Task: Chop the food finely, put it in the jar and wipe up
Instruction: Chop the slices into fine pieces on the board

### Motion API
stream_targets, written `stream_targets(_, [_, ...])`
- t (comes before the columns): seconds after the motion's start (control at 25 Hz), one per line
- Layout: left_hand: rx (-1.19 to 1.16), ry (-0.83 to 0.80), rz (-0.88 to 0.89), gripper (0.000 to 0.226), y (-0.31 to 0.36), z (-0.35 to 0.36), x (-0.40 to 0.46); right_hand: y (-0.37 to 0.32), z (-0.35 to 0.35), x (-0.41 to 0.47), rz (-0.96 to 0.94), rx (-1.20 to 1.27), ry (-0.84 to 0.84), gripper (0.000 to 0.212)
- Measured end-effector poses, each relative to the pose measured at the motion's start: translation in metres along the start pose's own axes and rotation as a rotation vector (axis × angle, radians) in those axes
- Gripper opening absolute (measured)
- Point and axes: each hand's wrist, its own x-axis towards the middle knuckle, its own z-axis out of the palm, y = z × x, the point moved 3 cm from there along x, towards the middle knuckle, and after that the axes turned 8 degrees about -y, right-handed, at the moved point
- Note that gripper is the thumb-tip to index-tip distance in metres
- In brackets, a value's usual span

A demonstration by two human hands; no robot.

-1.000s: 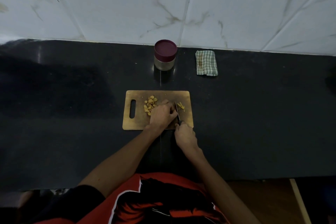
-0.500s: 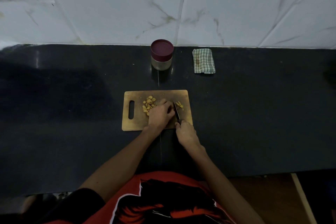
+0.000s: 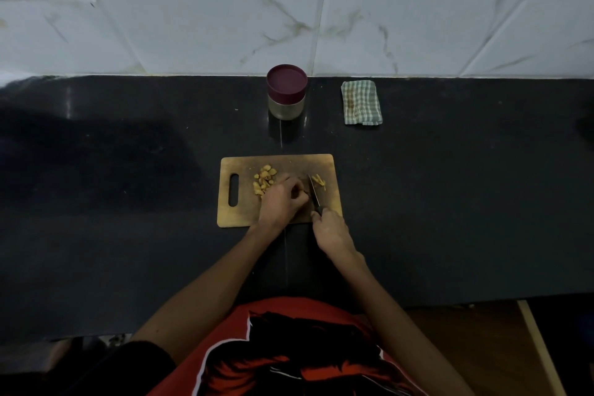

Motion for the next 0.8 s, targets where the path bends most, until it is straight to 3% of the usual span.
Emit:
stream_targets(0.16, [-0.005,0.032,-0.036,0.011,0.003,-0.008,0.002,0.000,-0.001,-0.001,-0.019,-0.007,-0.004,0.035])
stream_targets(0.48, [0.026,-0.082,-0.028,0.028,0.019,-0.006,0.013,0.011,-0.014,-0.010,-0.029,0.028,0.017,0.034])
stream_targets(0.8, [-0.101,0.025,-0.116,0.032,0.012,-0.024,0.008,0.007,-0.002,-0.014,-0.072,-0.038,0.002,0.035])
